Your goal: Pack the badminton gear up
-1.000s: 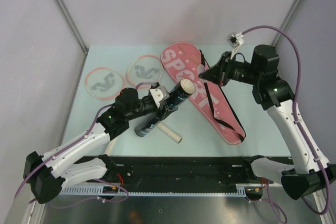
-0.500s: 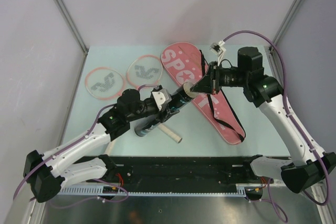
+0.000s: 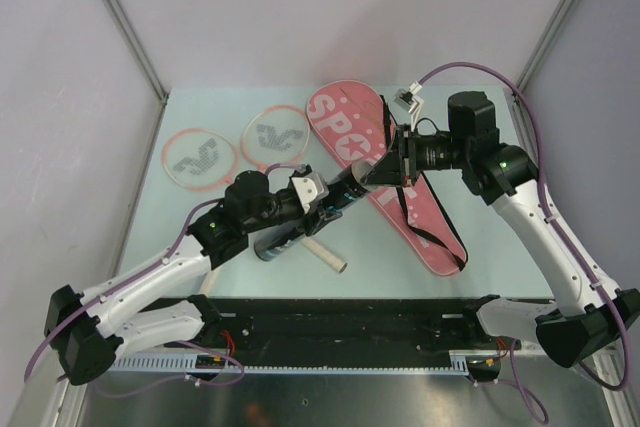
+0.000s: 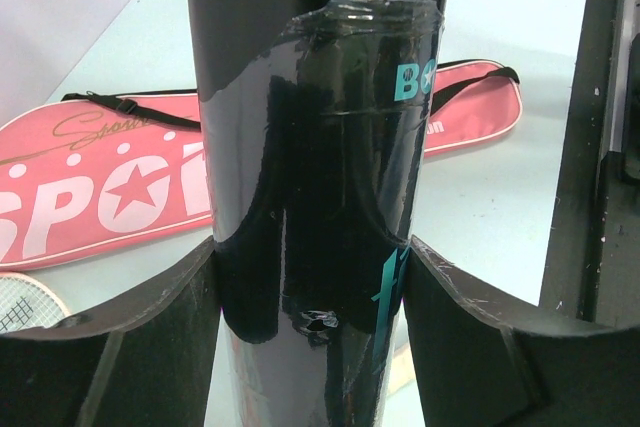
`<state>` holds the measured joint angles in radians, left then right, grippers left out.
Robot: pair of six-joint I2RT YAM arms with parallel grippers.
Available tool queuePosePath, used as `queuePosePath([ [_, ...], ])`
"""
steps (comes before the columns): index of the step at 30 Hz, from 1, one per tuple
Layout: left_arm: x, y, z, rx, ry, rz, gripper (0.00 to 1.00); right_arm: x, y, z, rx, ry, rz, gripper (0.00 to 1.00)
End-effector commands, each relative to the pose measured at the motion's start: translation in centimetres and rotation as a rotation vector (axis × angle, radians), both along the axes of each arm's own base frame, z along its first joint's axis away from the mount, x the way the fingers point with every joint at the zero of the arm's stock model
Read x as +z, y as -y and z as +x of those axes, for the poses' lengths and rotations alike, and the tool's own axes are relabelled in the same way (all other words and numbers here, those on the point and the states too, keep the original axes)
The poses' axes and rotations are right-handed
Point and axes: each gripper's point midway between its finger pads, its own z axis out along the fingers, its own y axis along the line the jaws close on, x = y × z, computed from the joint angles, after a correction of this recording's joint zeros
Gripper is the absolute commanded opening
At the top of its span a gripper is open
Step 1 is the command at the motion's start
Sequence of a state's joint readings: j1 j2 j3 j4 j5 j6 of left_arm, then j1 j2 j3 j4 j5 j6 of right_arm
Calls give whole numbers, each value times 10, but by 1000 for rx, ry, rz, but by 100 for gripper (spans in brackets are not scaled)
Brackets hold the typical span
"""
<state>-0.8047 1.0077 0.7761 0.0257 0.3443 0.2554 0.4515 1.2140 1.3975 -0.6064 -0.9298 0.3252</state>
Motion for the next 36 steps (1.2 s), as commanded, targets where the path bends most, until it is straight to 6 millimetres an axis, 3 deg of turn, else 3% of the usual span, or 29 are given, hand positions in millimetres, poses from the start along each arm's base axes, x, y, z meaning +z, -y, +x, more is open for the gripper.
queuePosePath([
  [1,25,6,0,-35,110,-40,0,12,-6,-14,61,-46,39,0],
  [9,25,7,-2,-46,102,-45,0,14,-11,-8,26,-76,100,0],
  [18,32,6,-8,-65,126,-72,0,-7,-21,-3,-4,-156,87,0],
  [28,37,2,-10,-53,171,-100,0,-11,-3,9,-47,-185,91,0],
  [36,37,4,-11,-58,164,-106,0,-7,-4,3,-28,-176,105,0],
])
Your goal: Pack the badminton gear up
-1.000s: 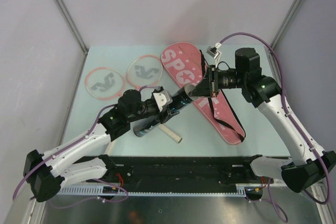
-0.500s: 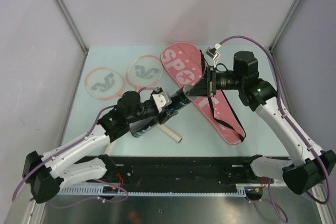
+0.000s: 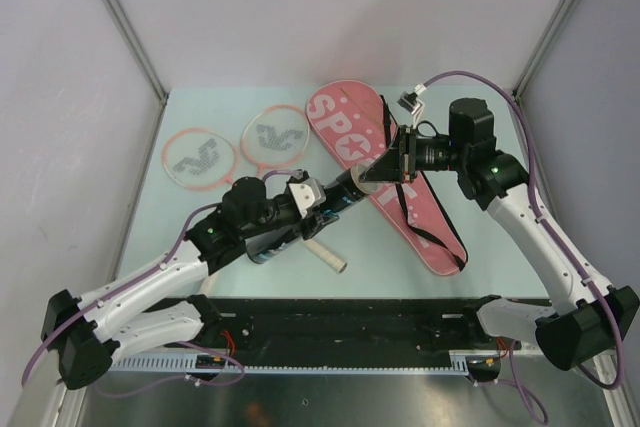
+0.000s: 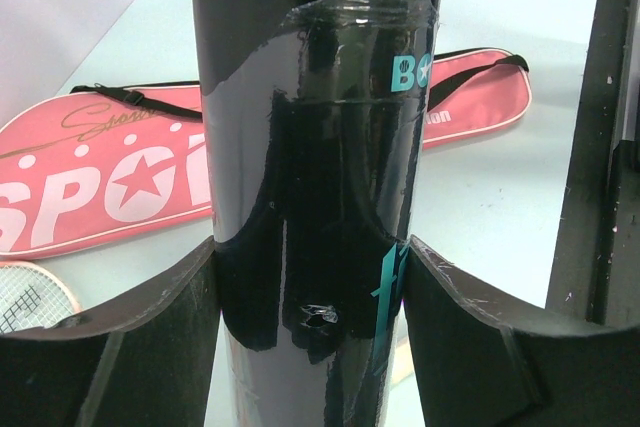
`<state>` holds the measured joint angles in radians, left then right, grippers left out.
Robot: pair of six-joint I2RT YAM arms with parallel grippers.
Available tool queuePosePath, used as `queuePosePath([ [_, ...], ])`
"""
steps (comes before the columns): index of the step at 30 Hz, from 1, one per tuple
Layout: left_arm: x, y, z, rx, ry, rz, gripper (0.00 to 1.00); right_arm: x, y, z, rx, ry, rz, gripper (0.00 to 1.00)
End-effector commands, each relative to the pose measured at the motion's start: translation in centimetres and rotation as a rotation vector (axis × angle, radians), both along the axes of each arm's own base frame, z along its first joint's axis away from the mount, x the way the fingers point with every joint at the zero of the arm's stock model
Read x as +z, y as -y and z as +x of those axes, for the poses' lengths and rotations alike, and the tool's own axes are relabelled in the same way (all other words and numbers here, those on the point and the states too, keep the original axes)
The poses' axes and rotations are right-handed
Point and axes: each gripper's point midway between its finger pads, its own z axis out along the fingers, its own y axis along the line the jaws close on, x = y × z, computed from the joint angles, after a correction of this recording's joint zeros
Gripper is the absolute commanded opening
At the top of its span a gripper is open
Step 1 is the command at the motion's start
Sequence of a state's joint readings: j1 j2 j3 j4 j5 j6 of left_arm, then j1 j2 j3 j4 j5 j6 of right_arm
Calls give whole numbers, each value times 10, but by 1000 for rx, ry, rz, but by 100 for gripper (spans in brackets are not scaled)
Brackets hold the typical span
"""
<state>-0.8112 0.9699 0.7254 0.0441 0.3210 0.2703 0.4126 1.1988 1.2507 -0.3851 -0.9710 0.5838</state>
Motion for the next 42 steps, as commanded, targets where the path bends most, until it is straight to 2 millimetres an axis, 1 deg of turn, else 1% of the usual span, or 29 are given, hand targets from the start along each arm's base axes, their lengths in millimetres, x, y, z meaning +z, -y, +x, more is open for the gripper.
queuePosePath([
  [1,45,10,-8,-73,144,-111,0,4,-3,-10,34,-13,25,0],
  [2,45,11,-7,-73,143,-110,0,6,-7,-13,51,-4,33,0],
  [7,47,9,-7,-65,153,-115,1,3,-18,-21,91,-45,57,0],
  [9,48,9,-8,-67,154,-116,0,6,-21,-27,117,-49,73,0],
  [10,48,9,-8,-68,153,-118,0,8,-22,-27,116,-43,82,0],
  [14,50,8,-9,-70,160,-123,0,7,-25,-29,121,-87,98,0],
  [17,55,7,-13,-82,172,-145,1,7,-27,-27,115,-94,106,0],
  [18,57,7,-14,-87,176,-156,0,4,-27,-27,112,-113,108,0],
  [20,61,6,-19,-101,182,-177,1,6,-28,-26,114,-112,124,0],
  [21,66,6,-21,-105,195,-194,0,2,-29,-26,113,-144,129,0],
  [23,71,3,-26,-115,205,-221,0,6,-30,-24,121,-130,160,0],
  [25,81,1,-30,-117,232,-264,0,9,-32,-25,131,-160,212,0],
  [26,78,1,-32,-126,225,-273,0,10,-33,-28,146,-179,227,0],
  [27,86,-1,-35,-129,243,-299,1,10,-33,-28,153,-188,237,0],
  [29,87,-2,-38,-139,250,-311,0,10,-34,-29,168,-204,248,0],
  [30,93,-4,-41,-142,269,-330,0,9,-34,-29,172,-217,249,0],
  [31,95,-5,-43,-149,279,-341,1,12,-35,-30,183,-213,263,0],
  [32,93,-5,-45,-157,281,-344,0,12,-35,-33,199,-250,268,0],
  [33,98,-6,-48,-165,298,-364,0,12,-37,-36,212,-271,275,0],
  [34,103,-8,-50,-166,312,-382,0,16,-39,-37,229,-256,295,0],
  [35,102,-9,-52,-168,309,-390,0,14,-40,-39,238,-310,297,0],
  [36,107,-10,-55,-177,324,-410,0,12,-44,-43,257,-330,299,0],
  [37,109,-11,-58,-184,327,-423,0,13,-47,-43,274,-319,316,0],
  [38,110,-12,-59,-189,328,-430,0,9,-48,-46,287,-344,322,0],
  [39,112,-12,-63,-204,337,-440,0,11,-50,-50,304,-385,332,0],
  [40,115,-14,-65,-210,339,-451,1,9,-52,-48,317,-382,348,0],
  [42,117,-14,-67,-212,343,-462,0,3,-55,-50,329,-385,343,0],
])
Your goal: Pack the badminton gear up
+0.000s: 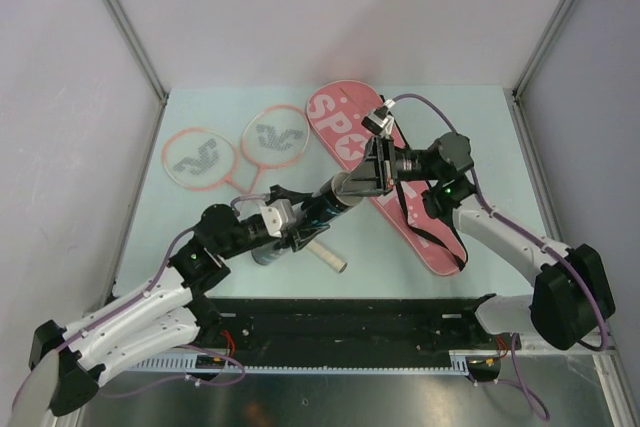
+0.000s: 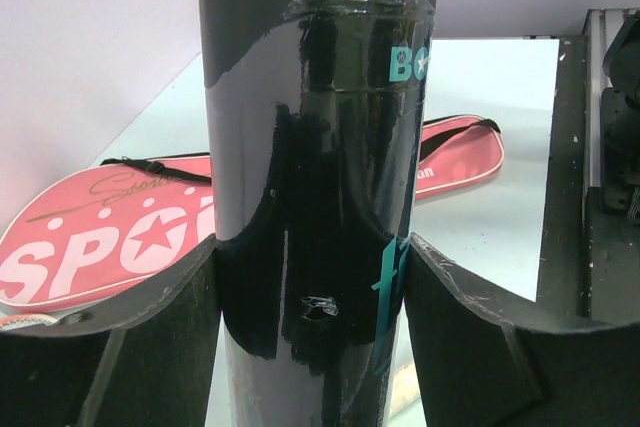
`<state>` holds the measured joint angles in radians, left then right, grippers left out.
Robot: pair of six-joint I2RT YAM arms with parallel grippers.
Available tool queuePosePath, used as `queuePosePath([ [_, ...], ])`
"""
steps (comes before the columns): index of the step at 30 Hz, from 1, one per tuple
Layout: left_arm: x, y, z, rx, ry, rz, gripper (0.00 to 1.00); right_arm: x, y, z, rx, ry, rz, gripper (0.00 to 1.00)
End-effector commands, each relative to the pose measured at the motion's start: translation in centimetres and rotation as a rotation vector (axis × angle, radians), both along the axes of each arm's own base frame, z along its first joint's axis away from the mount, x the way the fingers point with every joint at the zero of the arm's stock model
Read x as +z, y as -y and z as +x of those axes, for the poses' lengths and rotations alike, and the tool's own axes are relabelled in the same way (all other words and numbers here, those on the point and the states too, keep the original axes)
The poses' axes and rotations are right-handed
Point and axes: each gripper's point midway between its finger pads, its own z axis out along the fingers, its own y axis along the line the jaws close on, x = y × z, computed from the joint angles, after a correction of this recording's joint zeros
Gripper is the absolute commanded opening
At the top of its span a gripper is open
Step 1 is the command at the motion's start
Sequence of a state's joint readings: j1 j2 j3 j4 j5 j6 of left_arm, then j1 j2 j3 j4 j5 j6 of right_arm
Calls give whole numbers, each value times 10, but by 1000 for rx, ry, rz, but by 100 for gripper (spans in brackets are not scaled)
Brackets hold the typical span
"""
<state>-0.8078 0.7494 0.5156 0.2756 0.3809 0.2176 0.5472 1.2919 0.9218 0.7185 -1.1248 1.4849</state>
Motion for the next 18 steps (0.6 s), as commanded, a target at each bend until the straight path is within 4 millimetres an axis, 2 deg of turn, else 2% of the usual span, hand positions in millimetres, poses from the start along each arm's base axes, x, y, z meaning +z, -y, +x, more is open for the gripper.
queuePosePath([
  [1,96,1,-35,-144,236,-263,0,-26,-15,-6,63,-106,-31,0],
  [4,99,-2,-37,-136,253,-271,1,-48,-18,2,13,-125,-104,0],
  [8,98,0,-40,-160,255,-266,0,-52,-27,-5,65,-161,-106,0],
  [12,98,-1,-43,-170,269,-264,0,-76,-26,-4,76,-242,-196,0],
  [18,94,-3,-47,-178,313,-251,1,-96,-19,-22,179,-322,-284,0],
])
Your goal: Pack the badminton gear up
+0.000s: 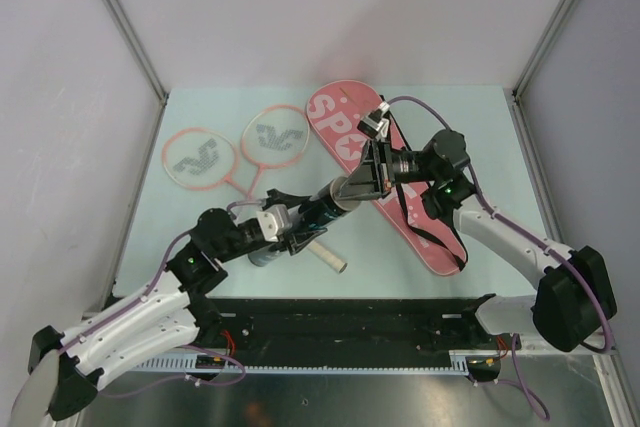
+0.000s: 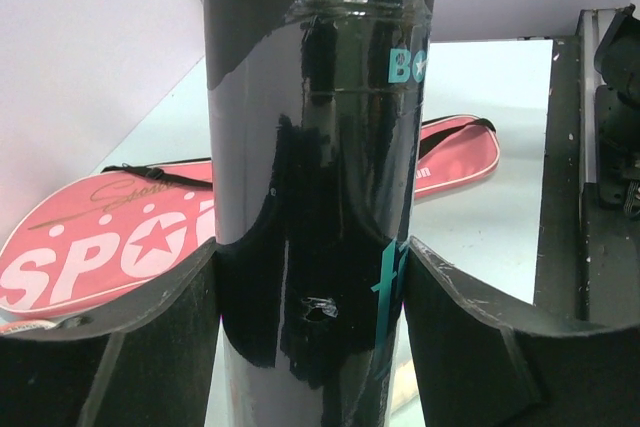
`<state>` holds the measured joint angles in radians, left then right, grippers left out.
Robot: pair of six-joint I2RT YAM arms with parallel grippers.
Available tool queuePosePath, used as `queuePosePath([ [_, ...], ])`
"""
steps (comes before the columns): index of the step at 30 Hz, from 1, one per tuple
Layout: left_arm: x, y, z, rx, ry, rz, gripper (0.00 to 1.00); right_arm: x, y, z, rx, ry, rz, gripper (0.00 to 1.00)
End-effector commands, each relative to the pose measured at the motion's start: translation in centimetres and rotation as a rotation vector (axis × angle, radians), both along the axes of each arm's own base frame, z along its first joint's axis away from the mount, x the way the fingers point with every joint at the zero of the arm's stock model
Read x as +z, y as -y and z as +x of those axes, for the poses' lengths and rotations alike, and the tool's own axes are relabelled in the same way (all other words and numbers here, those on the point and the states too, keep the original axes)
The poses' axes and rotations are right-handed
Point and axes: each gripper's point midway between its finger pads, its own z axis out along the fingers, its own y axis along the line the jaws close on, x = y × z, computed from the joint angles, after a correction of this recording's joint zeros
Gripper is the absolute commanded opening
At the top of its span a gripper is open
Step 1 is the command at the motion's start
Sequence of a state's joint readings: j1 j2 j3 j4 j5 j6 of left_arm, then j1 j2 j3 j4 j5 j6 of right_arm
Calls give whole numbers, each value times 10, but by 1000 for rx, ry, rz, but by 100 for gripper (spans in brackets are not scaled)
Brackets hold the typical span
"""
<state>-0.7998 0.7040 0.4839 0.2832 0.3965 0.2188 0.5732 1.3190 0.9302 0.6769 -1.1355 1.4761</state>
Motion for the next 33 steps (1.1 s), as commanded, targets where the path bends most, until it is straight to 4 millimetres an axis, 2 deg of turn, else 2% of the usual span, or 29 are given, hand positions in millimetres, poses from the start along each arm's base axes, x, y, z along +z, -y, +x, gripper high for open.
queuePosePath([
  [1,93,3,-43,-177,300,-233,0,-88,-12,-21,153,-291,-259,0],
  [5,93,5,-47,-202,297,-232,0,-93,-26,-41,249,-305,-273,0],
  [10,96,8,-56,-238,298,-243,0,-103,-36,-50,306,-328,-290,0],
  [16,106,4,-68,-270,315,-288,0,-103,-48,-67,385,-333,-276,0],
  [23,113,-1,-77,-288,338,-313,0,-119,-50,-70,387,-371,-327,0],
  [28,116,0,-78,-295,330,-325,1,-131,-60,-60,335,-383,-336,0],
  [33,119,-1,-80,-299,321,-347,0,-162,-70,-29,147,-359,-387,0],
])
